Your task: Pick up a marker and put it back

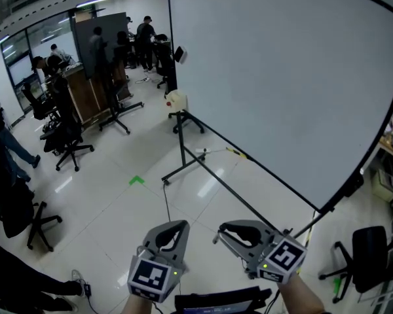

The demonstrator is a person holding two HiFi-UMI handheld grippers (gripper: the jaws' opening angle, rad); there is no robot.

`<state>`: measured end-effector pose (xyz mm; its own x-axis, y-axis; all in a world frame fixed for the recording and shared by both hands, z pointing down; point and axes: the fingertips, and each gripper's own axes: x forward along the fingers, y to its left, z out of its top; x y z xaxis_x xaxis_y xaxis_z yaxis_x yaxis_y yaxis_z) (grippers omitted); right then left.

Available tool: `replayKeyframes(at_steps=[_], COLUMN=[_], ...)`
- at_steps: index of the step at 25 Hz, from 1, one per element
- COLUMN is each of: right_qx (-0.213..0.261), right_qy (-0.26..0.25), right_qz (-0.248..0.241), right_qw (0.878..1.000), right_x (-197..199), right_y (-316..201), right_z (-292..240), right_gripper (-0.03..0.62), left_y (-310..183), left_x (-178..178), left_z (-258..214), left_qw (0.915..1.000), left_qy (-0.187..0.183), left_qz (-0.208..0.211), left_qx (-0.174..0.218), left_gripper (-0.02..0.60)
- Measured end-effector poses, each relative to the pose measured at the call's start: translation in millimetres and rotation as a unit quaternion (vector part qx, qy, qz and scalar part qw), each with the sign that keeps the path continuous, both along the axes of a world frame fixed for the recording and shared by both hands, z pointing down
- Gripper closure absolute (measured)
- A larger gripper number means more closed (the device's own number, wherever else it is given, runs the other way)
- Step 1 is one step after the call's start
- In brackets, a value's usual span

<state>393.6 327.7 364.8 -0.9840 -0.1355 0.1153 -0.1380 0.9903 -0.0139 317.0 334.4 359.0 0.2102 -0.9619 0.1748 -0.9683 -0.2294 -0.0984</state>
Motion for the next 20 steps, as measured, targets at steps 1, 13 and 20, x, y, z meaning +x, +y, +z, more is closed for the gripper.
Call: replayKeyframes(at_steps=[1, 13, 20], right_qx=[0.001, 0.018, 0.044], right_qy=[0.003, 0.026, 0.042], right_qz=[0.000, 0.003, -0.006], right_qw=[1.000, 0.999, 0.998], right_x=[-4.8, -49.2, -75.3], right_y=[0.5, 10.4, 23.4], right_z=[1.0, 5.9, 5.5], right_gripper=[0.511, 0.511, 0.511], left_y=[0.5, 18.6, 36.5], left_x=[-3.6, -63.5, -97.3], left_z=[-0.3, -2.4, 0.5], left_qw=[1.0000, 0.9989, 0.9974], left_qy=[-0.002, 0.022, 0.036], left_qz=[0.001, -0.024, -0.047], left_qx=[0.005, 0.034, 0.040], left_gripper=[0.581, 0.581, 0.581])
